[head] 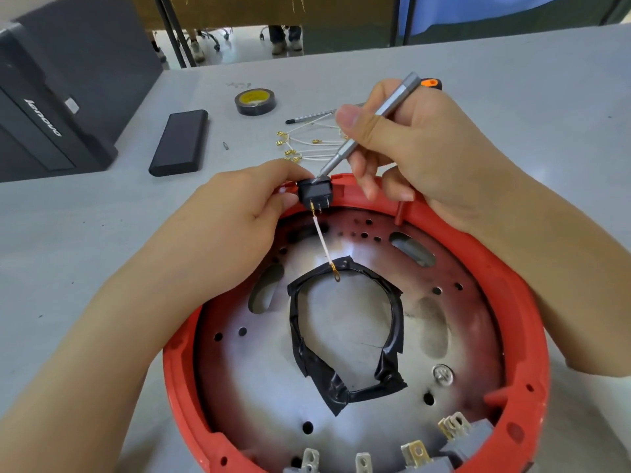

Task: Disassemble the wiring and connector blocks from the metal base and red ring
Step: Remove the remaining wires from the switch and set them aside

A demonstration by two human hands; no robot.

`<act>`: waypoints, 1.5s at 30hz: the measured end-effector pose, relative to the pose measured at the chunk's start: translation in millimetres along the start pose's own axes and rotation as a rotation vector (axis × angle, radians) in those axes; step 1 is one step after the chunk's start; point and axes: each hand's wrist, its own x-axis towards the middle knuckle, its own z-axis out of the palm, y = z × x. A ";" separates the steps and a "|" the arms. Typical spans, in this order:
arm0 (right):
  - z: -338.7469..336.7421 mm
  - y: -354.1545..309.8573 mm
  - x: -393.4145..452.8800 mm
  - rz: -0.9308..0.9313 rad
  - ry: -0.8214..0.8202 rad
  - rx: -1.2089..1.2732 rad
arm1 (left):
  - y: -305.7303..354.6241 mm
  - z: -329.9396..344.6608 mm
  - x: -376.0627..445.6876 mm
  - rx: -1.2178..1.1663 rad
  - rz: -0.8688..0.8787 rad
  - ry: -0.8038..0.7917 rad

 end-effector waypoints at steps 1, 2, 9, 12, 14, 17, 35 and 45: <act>0.5 -0.5 0.6 -0.008 0.007 -0.012 | 0.1 -0.1 1.2 -0.006 -0.001 0.004; 1.4 -1.3 1.2 -0.016 0.012 -0.020 | 0.2 -0.3 2.5 -0.015 -0.007 0.007; -2.7 -19.7 -4.7 -0.028 0.050 -0.098 | 0.5 -1.5 5.4 -0.110 -0.153 0.016; -3.6 -22.6 -11.7 0.090 0.006 -0.092 | 0.3 -2.8 3.4 -0.084 -0.236 0.066; 0.7 -18.5 -15.8 0.127 0.011 -0.091 | -1.2 -7.2 1.5 -0.135 -0.281 0.034; 7.3 -9.2 -18.9 0.142 -0.024 -0.201 | -4.7 -13.7 -2.7 -0.271 -0.291 -0.058; 31.1 5.9 16.5 -0.178 -0.050 -0.206 | -6.6 -2.5 0.6 -0.474 -0.139 -0.107; 30.0 6.6 15.8 -0.258 -0.116 -0.270 | -7.6 -1.6 0.0 -0.481 -0.139 -0.111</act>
